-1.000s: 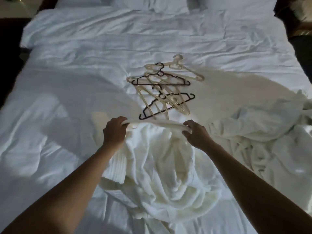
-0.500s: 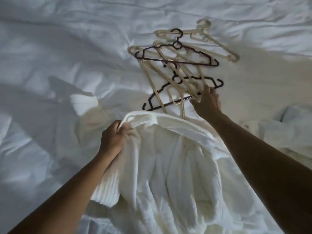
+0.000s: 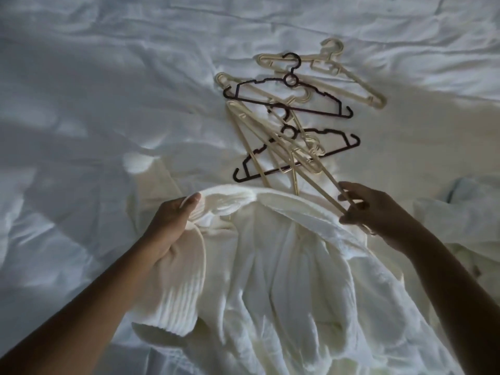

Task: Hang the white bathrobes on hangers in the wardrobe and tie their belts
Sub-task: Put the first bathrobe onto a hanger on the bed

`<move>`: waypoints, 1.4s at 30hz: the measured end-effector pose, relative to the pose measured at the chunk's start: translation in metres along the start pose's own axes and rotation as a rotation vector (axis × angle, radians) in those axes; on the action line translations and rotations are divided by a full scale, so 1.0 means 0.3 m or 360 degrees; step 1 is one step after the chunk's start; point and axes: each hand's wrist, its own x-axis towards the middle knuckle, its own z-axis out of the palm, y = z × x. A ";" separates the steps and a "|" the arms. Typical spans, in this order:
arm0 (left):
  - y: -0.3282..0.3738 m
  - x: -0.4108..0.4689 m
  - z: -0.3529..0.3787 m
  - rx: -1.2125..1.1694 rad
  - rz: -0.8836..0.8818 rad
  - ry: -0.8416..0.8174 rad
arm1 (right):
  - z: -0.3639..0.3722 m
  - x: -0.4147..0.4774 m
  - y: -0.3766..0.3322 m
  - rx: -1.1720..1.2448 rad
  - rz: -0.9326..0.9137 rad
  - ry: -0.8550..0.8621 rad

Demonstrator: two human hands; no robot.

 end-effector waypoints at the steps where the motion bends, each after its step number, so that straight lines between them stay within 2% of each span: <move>1: 0.007 -0.004 -0.013 0.0004 -0.0003 -0.0075 | 0.004 -0.039 0.008 -0.0025 -0.0057 -0.0017; 4: 0.045 -0.018 -0.094 0.0136 0.0000 -0.0311 | 0.032 -0.128 0.041 -0.0255 -0.0230 -0.0077; 7: 0.092 -0.037 -0.165 0.0274 0.0172 -0.0524 | 0.062 -0.218 0.069 -0.0431 -0.0412 -0.0211; 11: 0.132 -0.049 -0.207 0.0161 0.0051 -0.0636 | 0.146 -0.321 0.089 -0.0713 -0.0531 -0.0359; 15: 0.146 -0.069 -0.191 0.0158 -0.0022 -0.0677 | 0.262 -0.348 0.097 -0.1008 -0.0359 -0.0674; 17: 0.162 -0.102 -0.165 0.0214 -0.0028 -0.0650 | 0.320 -0.327 0.044 -0.1006 -0.0302 -0.0749; 19: 0.169 -0.138 -0.132 0.0291 -0.0039 -0.0621 | 0.397 -0.295 -0.029 -0.0833 -0.0229 -0.0645; 21: 0.173 -0.180 -0.102 0.0322 -0.0058 -0.0621 | 0.491 -0.274 -0.082 -0.0826 -0.0162 -0.0391; 25: 0.150 -0.251 -0.071 0.0372 0.0009 -0.0584 | 0.664 -0.303 -0.101 -0.1156 -0.0275 -0.0033; 28: 0.149 -0.324 -0.064 0.0426 0.0077 -0.0517 | 0.718 -0.373 -0.074 -0.1082 -0.0502 0.0213; 30: 0.144 -0.358 -0.062 0.0205 -0.0034 -0.0439 | 0.722 -0.420 -0.030 -0.0946 -0.0580 0.0273; 32: 0.127 -0.391 -0.071 -0.0285 -0.0173 -0.0402 | 0.703 -0.473 0.013 -0.0883 -0.0612 0.0279; 34: 0.106 -0.432 -0.077 -0.0574 -0.0255 -0.0387 | 0.677 -0.534 0.037 -0.0796 -0.0590 0.0195; 38: 0.082 -0.553 -0.054 -0.0743 -0.0317 -0.0449 | 0.648 -0.640 0.046 -0.0639 -0.0547 0.0125; 42: 0.099 -0.656 -0.025 -0.0874 -0.0322 -0.0701 | 0.630 -0.690 0.056 -0.0401 -0.0424 0.0173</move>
